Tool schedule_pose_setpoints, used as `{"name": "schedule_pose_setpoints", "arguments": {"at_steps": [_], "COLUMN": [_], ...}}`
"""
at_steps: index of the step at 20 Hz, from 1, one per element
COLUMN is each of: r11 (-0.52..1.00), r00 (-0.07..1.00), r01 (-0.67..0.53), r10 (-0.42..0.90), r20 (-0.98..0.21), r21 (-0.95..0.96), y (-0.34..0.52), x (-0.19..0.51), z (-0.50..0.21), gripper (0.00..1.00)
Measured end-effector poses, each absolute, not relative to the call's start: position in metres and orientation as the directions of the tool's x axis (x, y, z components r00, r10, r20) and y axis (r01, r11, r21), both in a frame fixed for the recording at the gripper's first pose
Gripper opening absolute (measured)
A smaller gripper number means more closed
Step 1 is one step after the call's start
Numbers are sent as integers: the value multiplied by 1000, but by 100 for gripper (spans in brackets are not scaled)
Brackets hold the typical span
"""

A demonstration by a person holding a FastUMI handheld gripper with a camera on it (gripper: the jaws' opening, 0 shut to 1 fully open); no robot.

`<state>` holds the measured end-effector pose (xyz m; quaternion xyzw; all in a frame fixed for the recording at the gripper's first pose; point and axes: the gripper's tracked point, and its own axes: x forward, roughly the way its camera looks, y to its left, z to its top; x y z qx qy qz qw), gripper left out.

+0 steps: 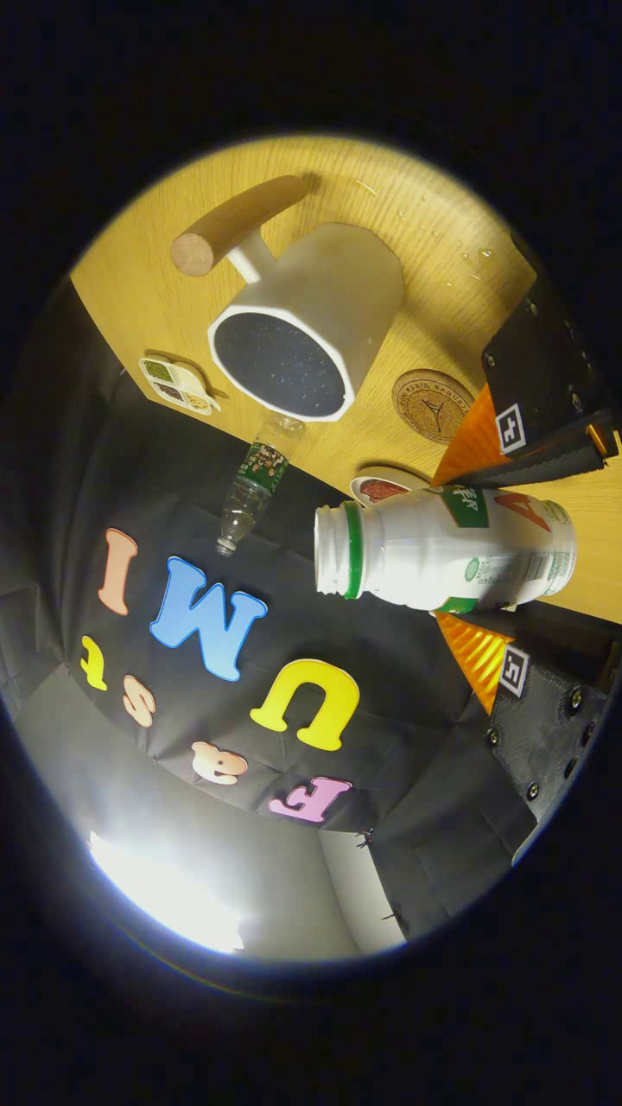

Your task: Take the bottle from table, then pour the juice into the cup, finally place the bottle on the coaster

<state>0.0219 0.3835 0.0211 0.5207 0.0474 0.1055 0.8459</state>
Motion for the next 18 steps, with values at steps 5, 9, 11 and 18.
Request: {"name": "schedule_pose_setpoints", "arguments": {"at_steps": [5, 9, 11, 18], "r11": [413, 367, 337, 227], "r00": [972, 972, 972, 972], "r01": [-124, -128, -133, -157], "r10": [232, 232, 227, 207], "r20": [27, 43, 57, 110], "r21": [902, 921, 932, 961], "y": [386, 386, 383, 375], "x": [23, 23, 23, 23], "z": [20, 20, 21, 27], "gripper": [65, 65, 65, 65]}}
